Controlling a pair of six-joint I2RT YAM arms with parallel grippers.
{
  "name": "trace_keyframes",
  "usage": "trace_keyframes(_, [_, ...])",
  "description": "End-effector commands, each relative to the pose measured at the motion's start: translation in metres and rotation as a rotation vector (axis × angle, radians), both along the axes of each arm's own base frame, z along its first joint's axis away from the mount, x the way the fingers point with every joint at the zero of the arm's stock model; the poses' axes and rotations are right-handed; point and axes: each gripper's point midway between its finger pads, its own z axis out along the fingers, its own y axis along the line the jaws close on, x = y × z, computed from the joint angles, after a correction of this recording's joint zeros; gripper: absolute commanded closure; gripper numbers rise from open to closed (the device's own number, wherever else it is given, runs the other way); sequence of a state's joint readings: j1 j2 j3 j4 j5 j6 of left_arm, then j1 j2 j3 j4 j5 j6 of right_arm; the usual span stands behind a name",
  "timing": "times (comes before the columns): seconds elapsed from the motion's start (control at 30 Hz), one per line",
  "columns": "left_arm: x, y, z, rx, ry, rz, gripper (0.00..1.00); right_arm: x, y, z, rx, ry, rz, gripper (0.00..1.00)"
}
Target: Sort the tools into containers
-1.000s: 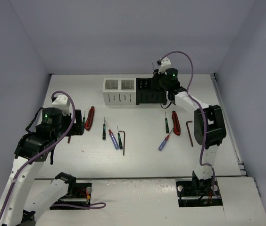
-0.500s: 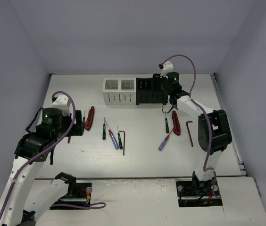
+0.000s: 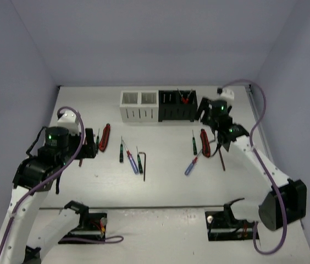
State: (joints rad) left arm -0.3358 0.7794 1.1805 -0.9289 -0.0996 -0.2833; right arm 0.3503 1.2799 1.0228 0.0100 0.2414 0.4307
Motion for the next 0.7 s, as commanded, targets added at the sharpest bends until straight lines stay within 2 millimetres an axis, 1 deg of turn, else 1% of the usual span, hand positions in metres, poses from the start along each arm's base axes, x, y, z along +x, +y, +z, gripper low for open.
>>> trace_keyframes(0.0, [0.004, -0.008, 0.007, -0.031, -0.012, -0.014, 0.18, -0.063, -0.008, -0.062, 0.090, 0.217, -0.141, 0.31])
trace_keyframes(0.03, [0.005, -0.009, 0.007, -0.031, -0.009, -0.017, 0.18, -0.068, -0.005, -0.063, 0.095, 0.223, -0.130, 0.30])
trace_keyframes(0.13, [0.006, -0.013, 0.005, -0.030, 0.004, -0.031, 0.18, -0.097, 0.006, -0.100, 0.139, 0.322, -0.130, 0.30])
trace_keyframes(0.27, [0.008, -0.016, 0.004, -0.025, 0.012, -0.049, 0.18, -0.119, 0.013, -0.132, 0.181, 0.406, -0.172, 0.31])
trace_keyframes(0.47, [0.006, -0.019, 0.003, -0.019, 0.016, -0.070, 0.18, -0.137, 0.019, -0.168, 0.171, 0.500, -0.218, 0.37])
trace_keyframes(0.67, [0.002, -0.018, -0.002, -0.005, 0.027, -0.077, 0.18, -0.145, 0.017, -0.189, 0.155, 0.548, -0.268, 0.44])
